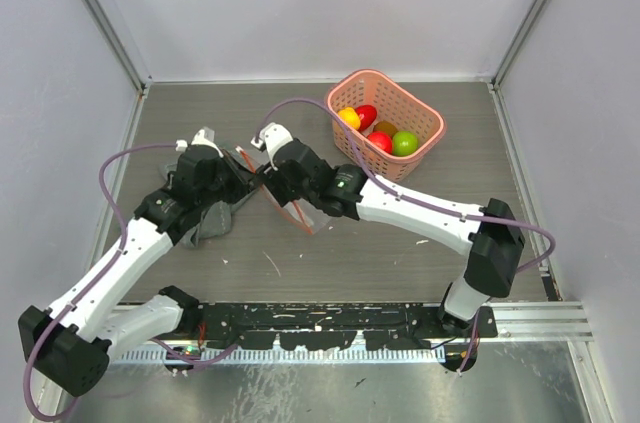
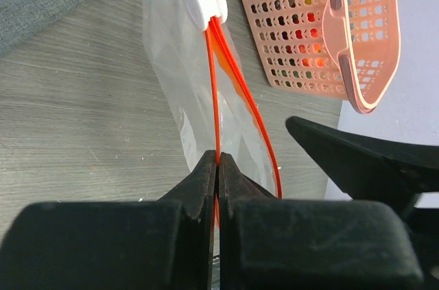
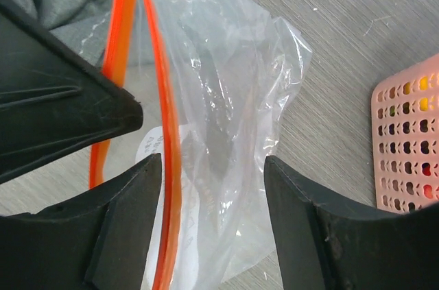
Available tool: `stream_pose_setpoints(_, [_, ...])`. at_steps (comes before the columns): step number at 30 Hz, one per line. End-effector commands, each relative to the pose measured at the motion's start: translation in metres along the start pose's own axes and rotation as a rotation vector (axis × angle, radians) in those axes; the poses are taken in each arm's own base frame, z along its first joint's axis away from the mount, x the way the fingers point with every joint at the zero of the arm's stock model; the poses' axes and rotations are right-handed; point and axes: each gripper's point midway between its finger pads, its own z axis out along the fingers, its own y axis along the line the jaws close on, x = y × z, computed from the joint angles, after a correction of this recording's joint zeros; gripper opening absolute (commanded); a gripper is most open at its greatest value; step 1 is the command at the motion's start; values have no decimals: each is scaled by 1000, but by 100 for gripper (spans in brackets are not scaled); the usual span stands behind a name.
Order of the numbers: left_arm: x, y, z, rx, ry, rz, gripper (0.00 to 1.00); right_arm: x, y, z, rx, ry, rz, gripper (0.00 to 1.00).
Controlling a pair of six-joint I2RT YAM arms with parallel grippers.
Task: Place the food in the zip-top bag and seal the zipper
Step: Open the zipper of the food storage bag at the center of the board.
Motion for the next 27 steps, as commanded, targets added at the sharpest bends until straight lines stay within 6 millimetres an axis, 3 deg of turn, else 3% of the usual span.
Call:
stream_pose_setpoints(1, [-15, -22, -15, 61, -50, 29, 0, -11, -13, 5, 95, -31, -3, 65])
stream_pose_setpoints(7, [-5, -16, -12, 40, -7, 44, 0, -5, -26, 14, 186, -24, -11, 45])
stream_pose_setpoints(12, [-3, -4, -19, -10, -1, 79, 0, -10, -50, 10, 293, -34, -8, 14])
stream_pose_setpoints(15, [-4, 5, -26, -51, -9, 111, 0, -13, -73, 4, 349, -39, 29, 1])
stream_pose_setpoints(19, [-5, 17, -32, -112, -6, 150, 0, -19, -93, -4, 354, -60, 130, 1])
stream_pose_setpoints(24, [-5, 15, -30, -107, 0, 156, 1, -31, -71, -3, 221, -97, 191, 1])
stream_pose_setpoints(27, [-6, 12, -30, -97, -2, 155, 9, -32, -65, -1, 193, -105, 238, 1])
